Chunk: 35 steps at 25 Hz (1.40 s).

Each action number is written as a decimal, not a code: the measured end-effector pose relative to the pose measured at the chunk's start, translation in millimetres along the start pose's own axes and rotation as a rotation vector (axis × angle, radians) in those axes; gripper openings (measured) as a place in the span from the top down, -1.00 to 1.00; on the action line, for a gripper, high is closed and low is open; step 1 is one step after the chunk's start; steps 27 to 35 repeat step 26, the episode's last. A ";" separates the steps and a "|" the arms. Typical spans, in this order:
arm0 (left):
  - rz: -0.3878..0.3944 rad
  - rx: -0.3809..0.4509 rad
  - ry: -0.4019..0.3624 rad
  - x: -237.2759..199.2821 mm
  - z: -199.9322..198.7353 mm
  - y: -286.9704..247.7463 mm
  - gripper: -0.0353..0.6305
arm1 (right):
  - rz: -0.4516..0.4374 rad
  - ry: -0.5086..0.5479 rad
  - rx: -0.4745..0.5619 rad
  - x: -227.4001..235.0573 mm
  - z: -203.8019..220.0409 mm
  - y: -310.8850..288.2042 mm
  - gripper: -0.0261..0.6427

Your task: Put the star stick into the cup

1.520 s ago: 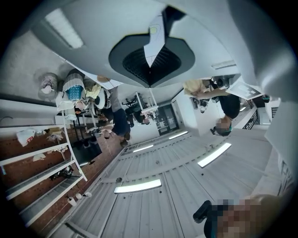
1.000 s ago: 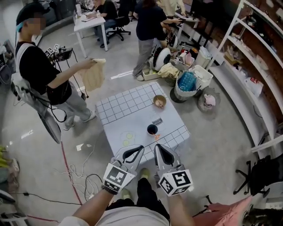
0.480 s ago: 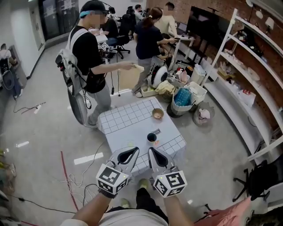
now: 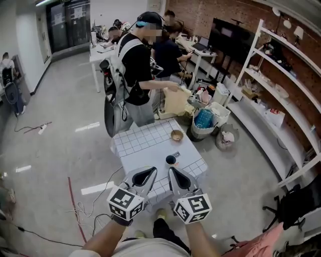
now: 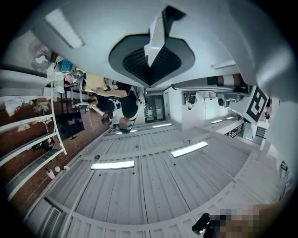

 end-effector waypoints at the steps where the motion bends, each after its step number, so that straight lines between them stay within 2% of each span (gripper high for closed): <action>1: 0.002 0.007 -0.004 1.1 -0.8 1.8 0.88 | 0.001 0.007 0.002 -1.9 0.3 1.3 0.89; 14: -0.003 0.032 -0.001 5.8 -7.6 16.3 0.88 | 0.010 0.030 0.007 -13.7 -1.5 9.7 0.89; 35: 0.001 0.026 0.007 8.2 -6.2 16.8 0.88 | 0.017 0.028 0.005 -15.1 -1.9 13.0 0.89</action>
Point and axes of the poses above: the fingertips, and each gripper's own axes: y backward along the fingers, x to its right, z out of its underside, the point moved 6 cm from there along y, backward along the fingers, and after that the axes turned 1 degree about -y, right-handed, at the moved point
